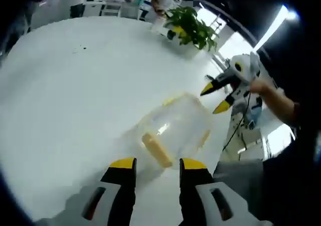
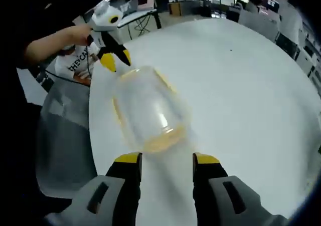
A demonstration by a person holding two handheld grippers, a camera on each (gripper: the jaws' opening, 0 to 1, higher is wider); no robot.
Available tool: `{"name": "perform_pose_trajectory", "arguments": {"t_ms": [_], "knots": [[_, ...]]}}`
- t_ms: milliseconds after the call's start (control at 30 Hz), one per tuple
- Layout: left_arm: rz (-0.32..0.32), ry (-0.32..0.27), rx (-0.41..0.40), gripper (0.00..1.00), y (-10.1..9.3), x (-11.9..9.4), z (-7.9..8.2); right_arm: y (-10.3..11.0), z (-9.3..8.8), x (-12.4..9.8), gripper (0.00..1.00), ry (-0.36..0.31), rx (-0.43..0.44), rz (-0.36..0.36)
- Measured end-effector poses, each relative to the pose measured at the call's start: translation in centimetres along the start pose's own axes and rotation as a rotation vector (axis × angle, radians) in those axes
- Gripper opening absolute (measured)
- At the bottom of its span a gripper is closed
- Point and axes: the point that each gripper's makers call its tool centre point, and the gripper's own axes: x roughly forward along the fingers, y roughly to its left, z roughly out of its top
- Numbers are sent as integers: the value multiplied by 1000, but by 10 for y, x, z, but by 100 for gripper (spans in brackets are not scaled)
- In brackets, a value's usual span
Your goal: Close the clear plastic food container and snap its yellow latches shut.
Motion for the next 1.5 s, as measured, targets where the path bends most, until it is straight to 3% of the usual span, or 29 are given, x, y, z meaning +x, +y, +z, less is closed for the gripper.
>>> {"name": "perform_pose_trajectory", "arguments": {"t_ms": [67,167,233,300,600,733,933,1133,1233,1500], "knots": [[35,-15,-6,28,3,2,-3,-1,2,1,38,-39,44,-34],[96,16,20,30,10,7,-12,-4,3,2,35,-75,124,-70],[106,-1,-7,30,10,10,-12,-3,8,3,33,-123,193,-72],[91,-57,-57,30,4,13,-5,-2,9,4,33,-141,237,-76],[94,-71,-89,27,-1,19,-3,12,11,18,31,-131,262,-44],[93,-59,-96,24,-3,25,-7,13,11,20,26,-134,278,-43],[118,-57,-52,20,0,28,-13,13,10,21,25,-145,334,-27],[125,-62,-71,20,0,29,-12,13,9,21,24,-156,317,-34],[130,-58,-64,20,-1,29,-12,14,8,21,23,-174,352,-23],[139,-45,-42,20,-3,33,-11,14,10,22,21,-139,344,-4]]}}
